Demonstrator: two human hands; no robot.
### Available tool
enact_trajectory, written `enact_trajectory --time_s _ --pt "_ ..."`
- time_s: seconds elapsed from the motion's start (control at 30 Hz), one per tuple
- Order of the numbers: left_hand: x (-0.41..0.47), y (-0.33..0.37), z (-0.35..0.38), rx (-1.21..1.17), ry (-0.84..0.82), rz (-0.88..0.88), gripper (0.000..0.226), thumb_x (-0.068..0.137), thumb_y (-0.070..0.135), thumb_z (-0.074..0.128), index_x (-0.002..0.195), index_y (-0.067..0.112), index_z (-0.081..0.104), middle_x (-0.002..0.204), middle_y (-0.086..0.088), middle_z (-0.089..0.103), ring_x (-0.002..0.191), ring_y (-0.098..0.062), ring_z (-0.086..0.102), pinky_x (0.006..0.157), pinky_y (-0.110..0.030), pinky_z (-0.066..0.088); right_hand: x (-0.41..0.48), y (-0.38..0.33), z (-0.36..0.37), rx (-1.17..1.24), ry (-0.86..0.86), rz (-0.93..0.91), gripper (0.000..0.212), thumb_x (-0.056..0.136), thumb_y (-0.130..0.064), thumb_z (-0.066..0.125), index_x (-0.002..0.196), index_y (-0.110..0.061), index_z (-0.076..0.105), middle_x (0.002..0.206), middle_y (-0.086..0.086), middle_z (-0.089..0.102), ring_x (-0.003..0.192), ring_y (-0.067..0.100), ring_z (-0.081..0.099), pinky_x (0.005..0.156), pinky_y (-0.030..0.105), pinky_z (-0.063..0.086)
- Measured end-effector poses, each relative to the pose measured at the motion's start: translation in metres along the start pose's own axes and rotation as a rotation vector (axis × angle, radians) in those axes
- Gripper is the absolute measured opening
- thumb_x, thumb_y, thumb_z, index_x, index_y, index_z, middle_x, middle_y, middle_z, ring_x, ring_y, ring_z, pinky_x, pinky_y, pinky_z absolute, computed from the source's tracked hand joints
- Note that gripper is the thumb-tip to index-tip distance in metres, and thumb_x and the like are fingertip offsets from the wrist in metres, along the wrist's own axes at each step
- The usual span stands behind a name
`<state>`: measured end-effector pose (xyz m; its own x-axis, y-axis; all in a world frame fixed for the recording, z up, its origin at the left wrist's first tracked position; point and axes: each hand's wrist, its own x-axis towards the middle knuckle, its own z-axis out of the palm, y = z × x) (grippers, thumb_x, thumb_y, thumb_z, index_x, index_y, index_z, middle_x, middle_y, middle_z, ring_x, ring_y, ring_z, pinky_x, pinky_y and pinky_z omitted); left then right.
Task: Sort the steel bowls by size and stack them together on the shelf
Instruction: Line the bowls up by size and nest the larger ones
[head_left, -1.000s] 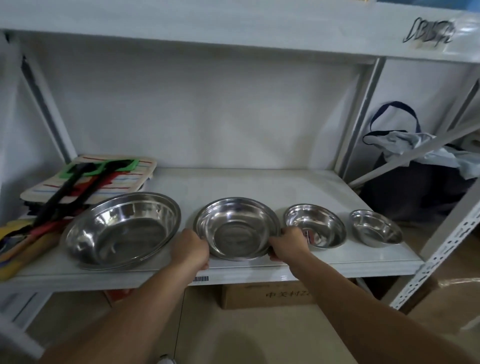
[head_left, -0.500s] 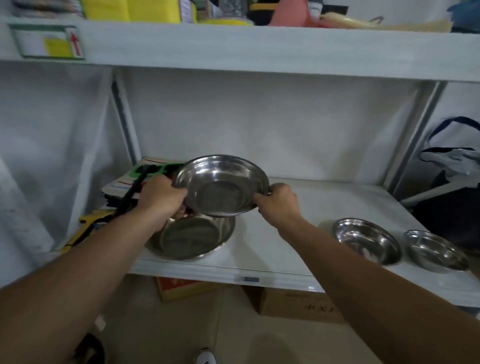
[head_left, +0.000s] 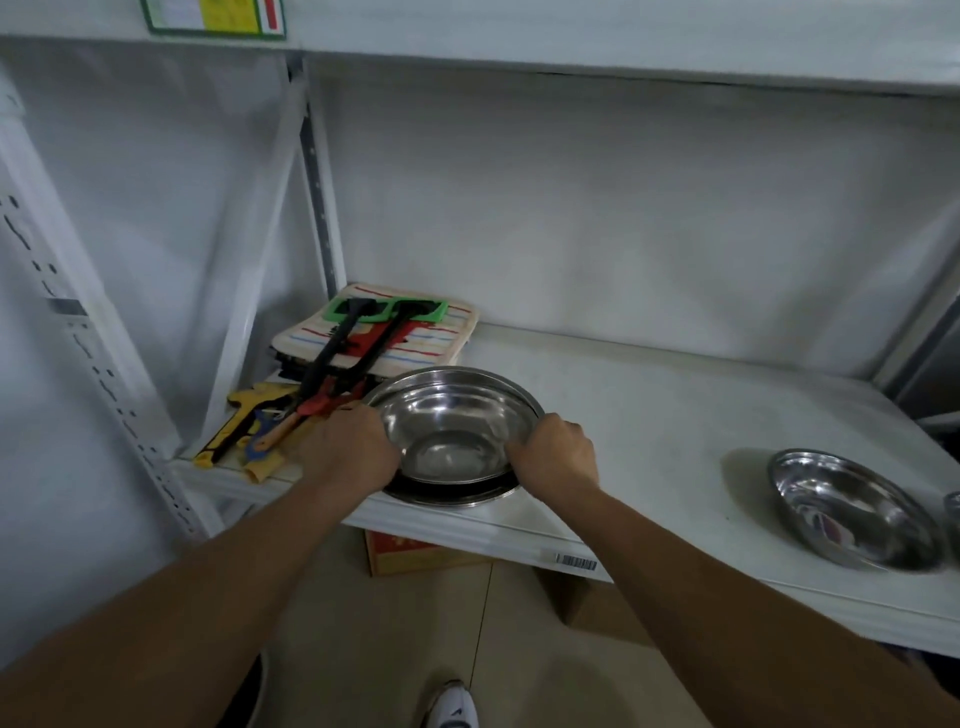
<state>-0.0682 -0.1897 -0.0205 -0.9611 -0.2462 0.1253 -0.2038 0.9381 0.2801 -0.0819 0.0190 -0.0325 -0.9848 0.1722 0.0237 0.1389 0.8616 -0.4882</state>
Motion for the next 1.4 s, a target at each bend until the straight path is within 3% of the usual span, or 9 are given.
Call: enact_trajectory --time_s 0.23,0.4,0.5,0.57,0.67,0.77,0.9,1.17,1.4 --pt "0.000 -0.005 0.013 0.159 0.049 0.078 0.036 0.088 0.023 0.064 0.059 0.025 0.043 0.057 0.007 0.047 0.049 -0.011 0.041 0.043 -0.024 0.031 -0.002 -0.004 0.004 -0.271 0.015 -0.081 0.027 0.093 -0.018 0.052 0.109 -0.007 0.071 0.112 0.012 0.068 0.102 0.031 0.068 0.088 0.038 0.054" --pt "0.008 -0.016 0.005 -0.063 0.175 0.019 0.023 0.091 0.033 0.062 0.096 0.011 0.064 0.089 -0.010 0.073 0.080 -0.031 0.071 0.062 -0.034 0.052 0.001 0.003 -0.002 -0.091 0.041 -0.022 0.034 0.096 -0.025 0.051 0.120 -0.002 0.061 0.119 0.017 0.061 0.107 0.037 0.065 0.089 0.041 0.050" --pt "0.020 -0.027 0.001 -0.211 0.027 -0.114 0.037 0.095 0.036 0.055 0.111 0.004 0.065 0.104 -0.017 0.071 0.091 -0.035 0.071 0.078 -0.047 0.061 0.007 0.007 -0.004 0.076 -0.025 0.081 0.025 0.094 -0.019 0.051 0.110 -0.002 0.060 0.117 0.020 0.064 0.105 0.038 0.065 0.085 0.040 0.051" --pt "0.025 -0.030 0.004 -0.413 -0.131 -0.200 0.031 0.096 0.025 0.054 0.100 -0.002 0.069 0.091 -0.019 0.074 0.079 -0.034 0.074 0.077 -0.051 0.065 0.008 0.009 -0.002 0.165 -0.076 0.113 0.011 0.091 -0.011 0.051 0.095 -0.004 0.058 0.110 0.021 0.068 0.100 0.038 0.067 0.079 0.039 0.052" --pt "0.028 -0.027 0.013 -0.532 -0.149 -0.249 0.022 0.095 0.009 0.053 0.085 -0.004 0.068 0.080 -0.022 0.072 0.072 -0.036 0.071 0.075 -0.053 0.065 0.006 0.015 -0.004 0.225 -0.082 0.112 0.009 0.091 -0.005 0.049 0.091 -0.005 0.058 0.104 0.020 0.069 0.095 0.036 0.068 0.075 0.038 0.054" --pt "0.024 -0.004 0.020 -0.550 -0.126 -0.202 0.018 0.094 0.011 0.055 0.089 0.002 0.069 0.089 -0.021 0.073 0.077 -0.034 0.068 0.070 -0.045 0.060 0.002 0.035 -0.019 0.253 -0.051 0.137 0.015 0.093 -0.005 0.048 0.096 -0.001 0.061 0.098 0.018 0.068 0.091 0.035 0.068 0.077 0.042 0.058" --pt "0.014 0.060 0.031 -0.588 -0.155 -0.173 0.026 0.090 0.006 0.054 0.110 -0.002 0.069 0.106 -0.025 0.073 0.096 -0.042 0.071 0.085 -0.050 0.062 -0.006 0.088 -0.058 0.236 0.022 0.207 0.024 0.095 -0.007 0.048 0.113 0.000 0.063 0.106 0.019 0.069 0.096 0.035 0.067 0.083 0.046 0.060" --pt "-0.018 0.178 0.055 -0.579 -0.256 -0.009 0.027 0.085 0.002 0.054 0.104 -0.007 0.071 0.103 -0.029 0.074 0.096 -0.046 0.072 0.085 -0.050 0.062 -0.026 0.187 -0.124 0.195 0.125 0.327 0.026 0.099 -0.005 0.047 0.114 0.003 0.067 0.106 0.020 0.073 0.094 0.033 0.071 0.073 0.038 0.057" --pt "-0.023 0.191 0.072 -0.516 -0.268 -0.019 0.030 0.086 -0.003 0.048 0.106 -0.005 0.070 0.101 -0.026 0.074 0.091 -0.045 0.072 0.081 -0.048 0.063 -0.032 0.207 -0.118 0.172 0.091 0.341 0.026 0.100 -0.004 0.047 0.118 0.002 0.065 0.109 0.020 0.072 0.099 0.031 0.070 0.081 0.038 0.059"
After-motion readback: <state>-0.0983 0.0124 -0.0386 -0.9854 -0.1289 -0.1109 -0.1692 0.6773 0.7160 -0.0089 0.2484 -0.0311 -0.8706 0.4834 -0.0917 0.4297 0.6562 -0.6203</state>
